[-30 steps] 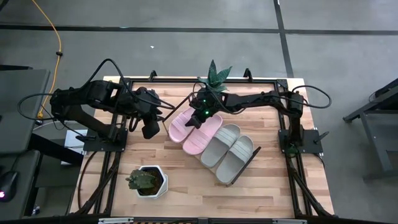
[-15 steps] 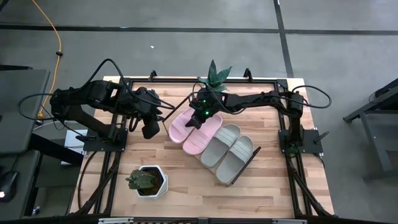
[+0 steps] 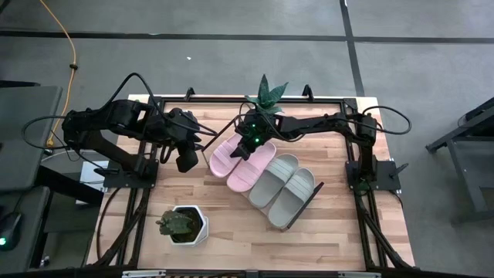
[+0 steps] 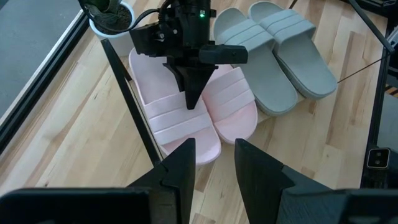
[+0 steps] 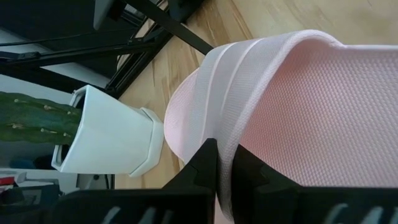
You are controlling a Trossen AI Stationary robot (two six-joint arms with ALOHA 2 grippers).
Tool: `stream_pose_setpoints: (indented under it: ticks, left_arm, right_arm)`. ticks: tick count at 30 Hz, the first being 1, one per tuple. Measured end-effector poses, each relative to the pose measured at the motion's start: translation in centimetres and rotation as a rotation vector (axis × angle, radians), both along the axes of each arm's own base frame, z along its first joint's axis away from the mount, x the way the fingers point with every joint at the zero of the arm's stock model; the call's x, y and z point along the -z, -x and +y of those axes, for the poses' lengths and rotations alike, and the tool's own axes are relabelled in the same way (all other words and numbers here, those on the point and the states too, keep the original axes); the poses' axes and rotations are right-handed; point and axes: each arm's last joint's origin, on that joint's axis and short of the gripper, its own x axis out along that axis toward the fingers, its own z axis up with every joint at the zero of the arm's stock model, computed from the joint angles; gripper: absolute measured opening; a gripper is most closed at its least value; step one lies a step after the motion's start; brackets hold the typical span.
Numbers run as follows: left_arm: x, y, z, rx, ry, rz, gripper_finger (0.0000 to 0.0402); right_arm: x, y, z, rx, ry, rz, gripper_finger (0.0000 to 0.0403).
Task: Pick and place slides into the shelf
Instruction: Put the pink slide on the shelf
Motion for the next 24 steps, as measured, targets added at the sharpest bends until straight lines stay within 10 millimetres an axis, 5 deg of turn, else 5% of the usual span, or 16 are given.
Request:
stream_pose_setpoints:
  ticks: [15, 24]
  left_arm:
    - [0.00, 0.00, -0.01, 0.000, 0.001, 0.000, 0.0101]
    - [0.00, 0.00, -0.01, 0.000, 0.001, 0.000, 0.0101]
  right_arm:
    - [0.02, -0.01, 0.03, 0.009, -0.002, 0.005, 0.0090]
    - [0.02, -0.02, 0.03, 0.013, 0.002, 0.005, 0.0099]
